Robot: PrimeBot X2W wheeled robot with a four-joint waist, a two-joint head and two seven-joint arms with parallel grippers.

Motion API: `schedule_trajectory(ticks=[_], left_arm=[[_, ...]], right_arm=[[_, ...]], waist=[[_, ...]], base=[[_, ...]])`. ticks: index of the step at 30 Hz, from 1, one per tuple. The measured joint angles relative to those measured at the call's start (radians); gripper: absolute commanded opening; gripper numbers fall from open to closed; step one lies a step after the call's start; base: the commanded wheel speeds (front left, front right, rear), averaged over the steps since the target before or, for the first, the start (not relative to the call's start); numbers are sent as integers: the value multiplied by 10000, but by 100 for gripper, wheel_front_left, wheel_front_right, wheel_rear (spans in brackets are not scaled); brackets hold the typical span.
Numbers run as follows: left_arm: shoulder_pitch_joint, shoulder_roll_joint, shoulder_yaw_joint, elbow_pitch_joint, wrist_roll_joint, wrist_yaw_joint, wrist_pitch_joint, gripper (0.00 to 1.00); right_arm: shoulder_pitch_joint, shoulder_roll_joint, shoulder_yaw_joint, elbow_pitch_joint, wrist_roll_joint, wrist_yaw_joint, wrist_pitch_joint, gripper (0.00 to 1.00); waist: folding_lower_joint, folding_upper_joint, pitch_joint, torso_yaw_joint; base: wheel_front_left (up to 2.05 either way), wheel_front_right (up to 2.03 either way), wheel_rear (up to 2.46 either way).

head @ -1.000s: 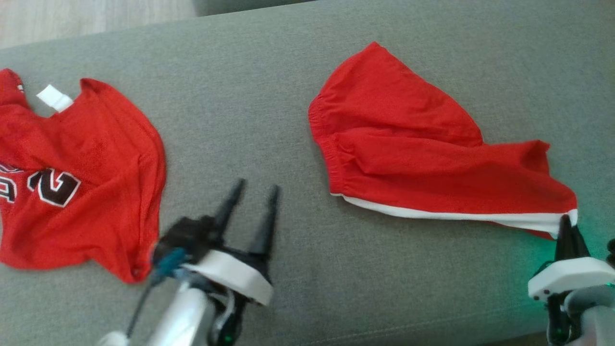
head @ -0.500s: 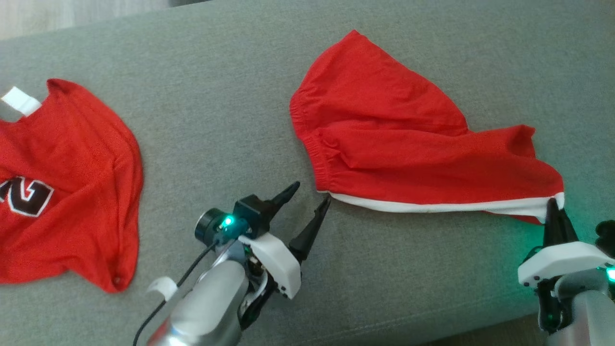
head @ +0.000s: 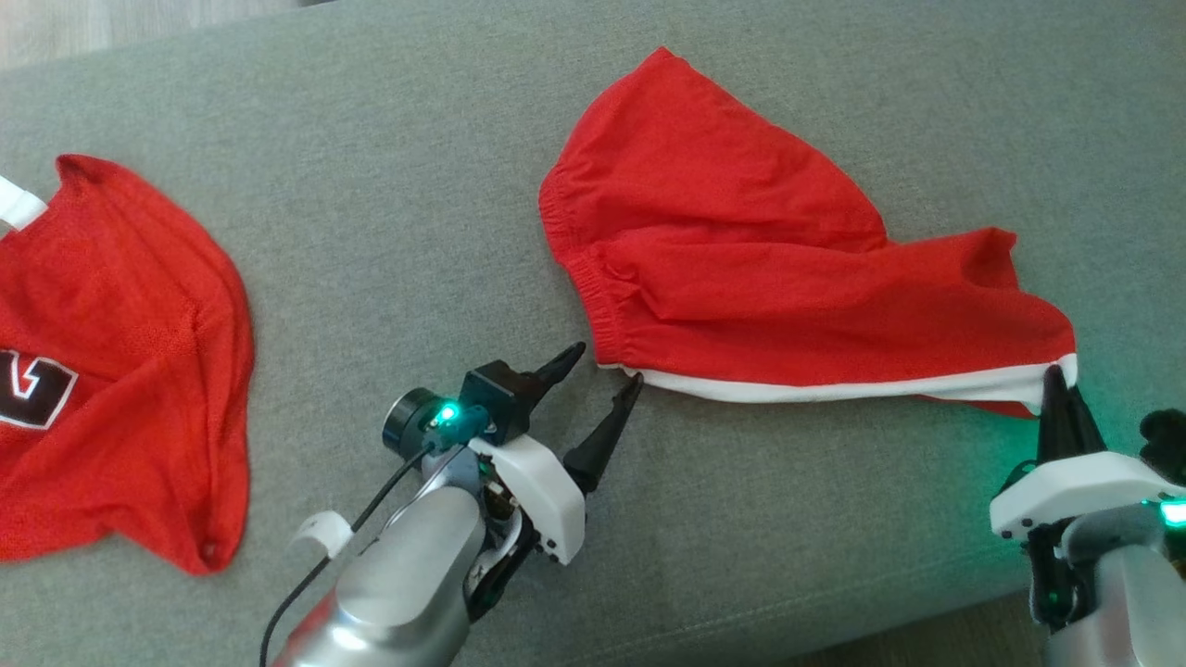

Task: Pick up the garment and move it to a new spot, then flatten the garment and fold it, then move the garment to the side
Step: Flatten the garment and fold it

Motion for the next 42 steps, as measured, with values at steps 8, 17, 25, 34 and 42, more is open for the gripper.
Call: schedule_trajectory(ticks=[8,17,25,34,42], left_arm=[[-6,4,-274,-79,-326,0,0,0],[-5,8,207,-825,-236,-2,0,0],[-11,372,1126,-2100,113,-2,0,0],[-1145,1145,1361,-2690,-6,-63,0,0],[-2193,1630,2050,-3168,-545,-29,190,0]], right_arm=[[-1,0,115,-2,65,0,0,0],[-2,-2,443,-639,-21,0,-13,0],[-387,-353,1296,-2360,58,0,155,0],[-1682,-1296,2359,-3904,849,0,897,0],[-2560,-1407,2780,-4880,1304,0,1342,0]], waist=[[0,0,49,2],[0,0,-187,239],[0,0,-714,441],[0,0,-1535,586],[0,0,-2462,678]], base=[[0,0,0],[0,0,0],[0,0,0],[0,0,0],[0,0,0]])
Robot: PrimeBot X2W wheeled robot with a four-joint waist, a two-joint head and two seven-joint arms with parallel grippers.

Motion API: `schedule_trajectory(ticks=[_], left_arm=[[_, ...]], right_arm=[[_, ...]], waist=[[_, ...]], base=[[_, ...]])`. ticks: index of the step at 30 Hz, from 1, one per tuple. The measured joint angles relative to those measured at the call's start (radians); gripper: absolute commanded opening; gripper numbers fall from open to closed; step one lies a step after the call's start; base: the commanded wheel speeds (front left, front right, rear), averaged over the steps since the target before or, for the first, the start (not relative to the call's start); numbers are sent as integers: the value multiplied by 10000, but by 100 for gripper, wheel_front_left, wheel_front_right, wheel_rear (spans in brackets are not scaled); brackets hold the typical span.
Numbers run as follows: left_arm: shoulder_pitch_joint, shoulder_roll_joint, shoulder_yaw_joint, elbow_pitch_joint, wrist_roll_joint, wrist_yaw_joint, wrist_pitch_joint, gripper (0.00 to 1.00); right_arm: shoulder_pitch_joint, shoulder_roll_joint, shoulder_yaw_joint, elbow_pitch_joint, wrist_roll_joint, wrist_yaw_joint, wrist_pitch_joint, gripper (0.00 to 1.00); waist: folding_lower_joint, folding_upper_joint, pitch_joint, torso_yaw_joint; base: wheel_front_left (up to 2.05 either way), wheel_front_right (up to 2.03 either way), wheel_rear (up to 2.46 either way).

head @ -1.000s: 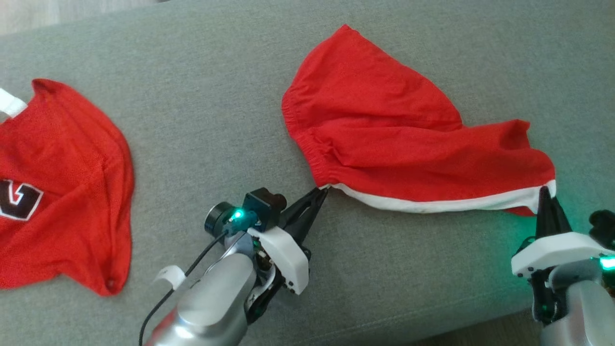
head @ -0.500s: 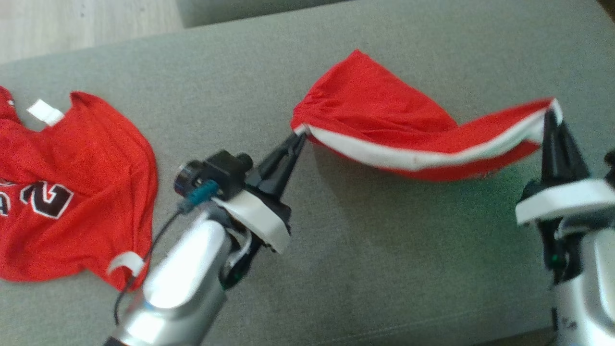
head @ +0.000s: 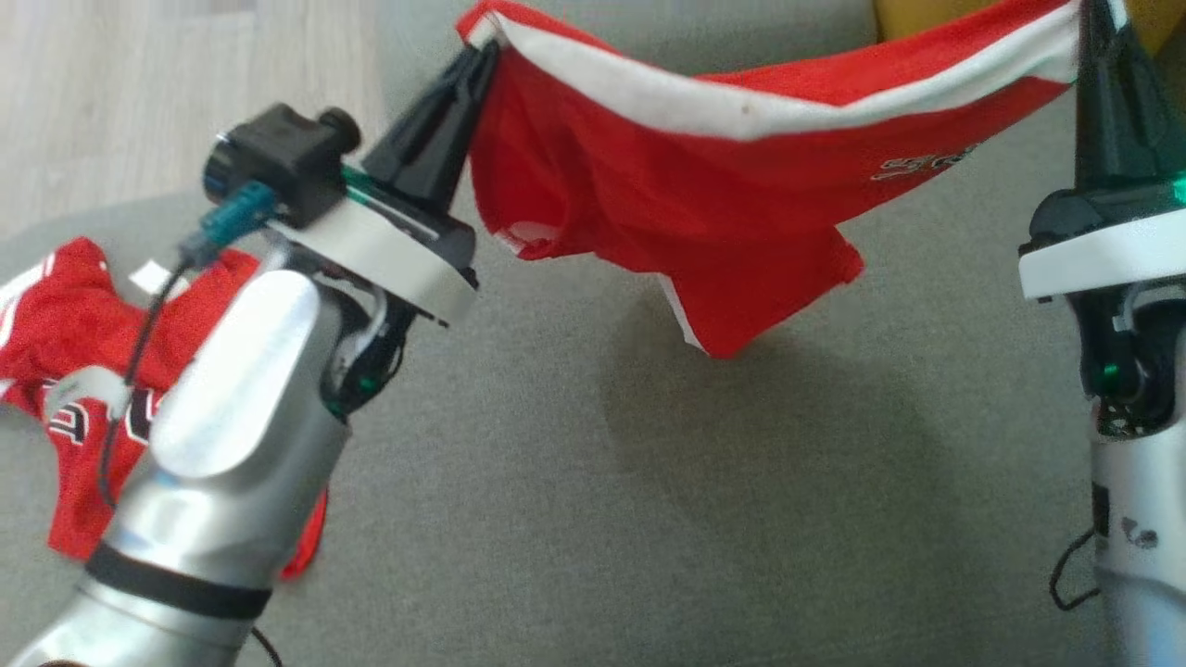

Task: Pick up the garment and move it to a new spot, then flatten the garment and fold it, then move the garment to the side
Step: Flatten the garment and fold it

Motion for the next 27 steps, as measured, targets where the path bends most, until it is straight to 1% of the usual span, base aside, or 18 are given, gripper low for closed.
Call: schedule_trajectory(ticks=[5,11,14,16,19,21,24,27], left_arm=[[58,334,288,-947,-244,263,337,0],[1078,886,489,-2727,-431,685,1060,0],[1200,1195,518,-3519,-431,782,1622,0],[972,1423,527,-3766,-403,790,1958,0],[124,1559,527,-3661,-332,654,2337,0],[-766,1553,506,-3214,-301,477,2477,0],[-2314,1490,474,-2094,-198,253,2472,0],[-3848,1457,456,-648,-56,111,2251,0]], right_arm=[[398,255,-81,-966,-19,0,606,0],[1615,794,-648,-2268,-25,0,1653,0],[1559,861,-888,-2897,-194,0,2148,0],[1273,890,-959,-2997,-408,0,2372,0],[255,844,-863,-2548,-485,0,2522,0],[-828,690,-713,-1881,-581,0,2445,0],[-2733,449,-508,-339,-671,0,2040,0],[-4690,347,-259,1501,-784,0,1214,0]], waist=[[0,0,-361,18],[0,0,-330,5],[0,0,-123,3],[0,0,109,-5],[0,0,581,-41],[0,0,964,-74],[0,0,1591,-163],[1,0,2212,-303]], base=[[0,0,0],[0,0,0],[0,0,0],[0,0,0],[0,0,0],[0,0,0],[0,0,0],[0,0,0]])
